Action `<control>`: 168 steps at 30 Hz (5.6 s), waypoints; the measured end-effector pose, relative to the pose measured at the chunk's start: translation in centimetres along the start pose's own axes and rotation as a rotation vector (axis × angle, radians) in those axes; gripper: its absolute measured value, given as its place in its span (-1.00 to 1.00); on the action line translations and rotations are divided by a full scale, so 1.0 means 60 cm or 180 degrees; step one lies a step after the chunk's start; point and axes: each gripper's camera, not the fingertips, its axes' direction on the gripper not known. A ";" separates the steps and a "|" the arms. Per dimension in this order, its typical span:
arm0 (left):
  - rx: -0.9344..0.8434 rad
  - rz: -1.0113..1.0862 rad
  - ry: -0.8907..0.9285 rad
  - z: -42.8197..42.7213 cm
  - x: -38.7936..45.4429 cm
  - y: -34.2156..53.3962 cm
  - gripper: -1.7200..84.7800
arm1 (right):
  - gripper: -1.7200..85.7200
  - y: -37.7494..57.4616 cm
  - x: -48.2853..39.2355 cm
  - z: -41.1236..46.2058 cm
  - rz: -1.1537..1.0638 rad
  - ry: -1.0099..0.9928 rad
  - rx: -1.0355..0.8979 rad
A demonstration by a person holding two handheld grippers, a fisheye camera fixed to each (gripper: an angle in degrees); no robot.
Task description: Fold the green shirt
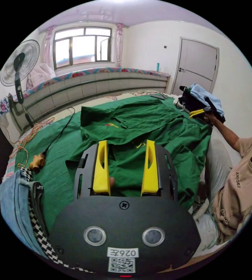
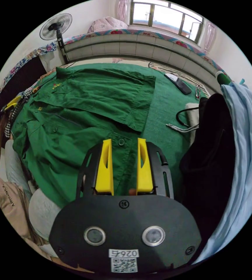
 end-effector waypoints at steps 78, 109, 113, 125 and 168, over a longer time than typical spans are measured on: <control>-0.0348 0.0791 -0.0564 -0.076 0.082 0.109 -0.97 | -0.83 0.077 -0.081 -0.140 -0.0325 0.0118 0.0313; 0.1024 -0.0394 0.1268 -0.289 -0.134 0.086 -0.98 | -0.98 0.296 0.058 -0.363 0.1175 -0.1356 0.2083; 0.0262 -0.0585 0.1012 -0.222 -0.163 0.002 -0.98 | -0.98 0.205 0.047 -0.336 0.1002 -0.0902 0.1572; -0.1515 -0.0995 0.0988 0.117 -0.238 -0.175 -0.97 | -0.98 -0.147 0.098 -0.028 0.0912 -0.0218 -0.0037; -0.1176 0.0762 -0.0676 -0.043 0.263 0.049 -0.98 | -0.98 0.216 -0.387 -0.101 0.0052 0.0775 0.0281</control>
